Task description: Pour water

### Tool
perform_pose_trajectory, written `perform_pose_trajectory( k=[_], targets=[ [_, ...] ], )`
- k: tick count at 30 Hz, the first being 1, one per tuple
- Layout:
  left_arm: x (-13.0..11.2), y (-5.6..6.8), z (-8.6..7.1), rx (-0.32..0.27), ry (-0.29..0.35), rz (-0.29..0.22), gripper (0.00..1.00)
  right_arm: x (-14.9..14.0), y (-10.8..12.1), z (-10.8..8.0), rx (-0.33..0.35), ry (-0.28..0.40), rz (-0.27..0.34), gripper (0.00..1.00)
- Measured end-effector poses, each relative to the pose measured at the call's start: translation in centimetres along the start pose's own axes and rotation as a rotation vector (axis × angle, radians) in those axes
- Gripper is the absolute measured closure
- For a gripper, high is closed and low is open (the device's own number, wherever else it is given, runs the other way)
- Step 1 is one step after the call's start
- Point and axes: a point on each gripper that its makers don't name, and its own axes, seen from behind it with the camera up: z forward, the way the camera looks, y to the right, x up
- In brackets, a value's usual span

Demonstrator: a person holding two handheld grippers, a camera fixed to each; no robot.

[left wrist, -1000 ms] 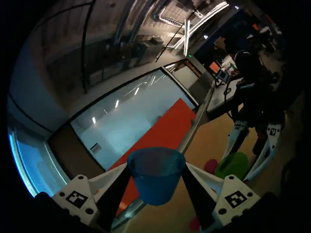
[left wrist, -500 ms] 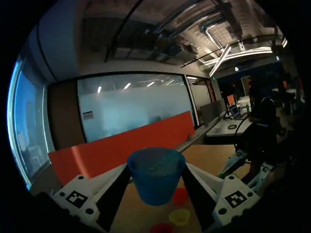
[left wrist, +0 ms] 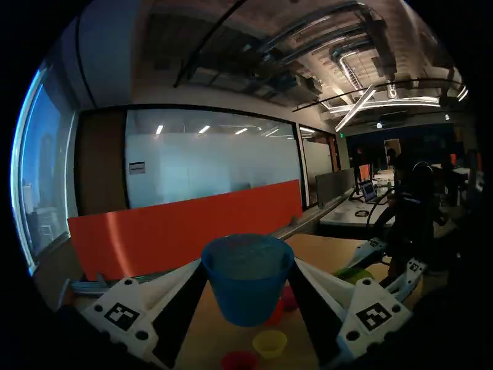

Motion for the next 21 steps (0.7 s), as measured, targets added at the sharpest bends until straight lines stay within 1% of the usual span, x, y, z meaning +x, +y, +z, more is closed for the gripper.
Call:
perform_pose_trajectory(
  k=[6,14,18,21],
  targets=[
    [-1.7,-0.5,-0.3,0.009,-0.018,-0.013,0.14,-0.1,1.1,-0.7,-0.029,-0.013,0.002,0.11],
    [-3.6,-1.1,-1.6,0.015,-0.04,-0.026,0.14,-0.5,3.2,-2.3,-0.079,-0.033,0.003,0.11],
    [-4.9,-1.1,-2.3,0.014,-0.059,-0.026,0.14,-0.7,4.3,-3.0,-0.107,-0.04,0.0,0.11],
    [-5.7,-1.0,-2.7,0.011,-0.072,-0.011,0.14,-0.6,4.9,-3.3,-0.121,-0.042,0.0,0.11]
  ],
)
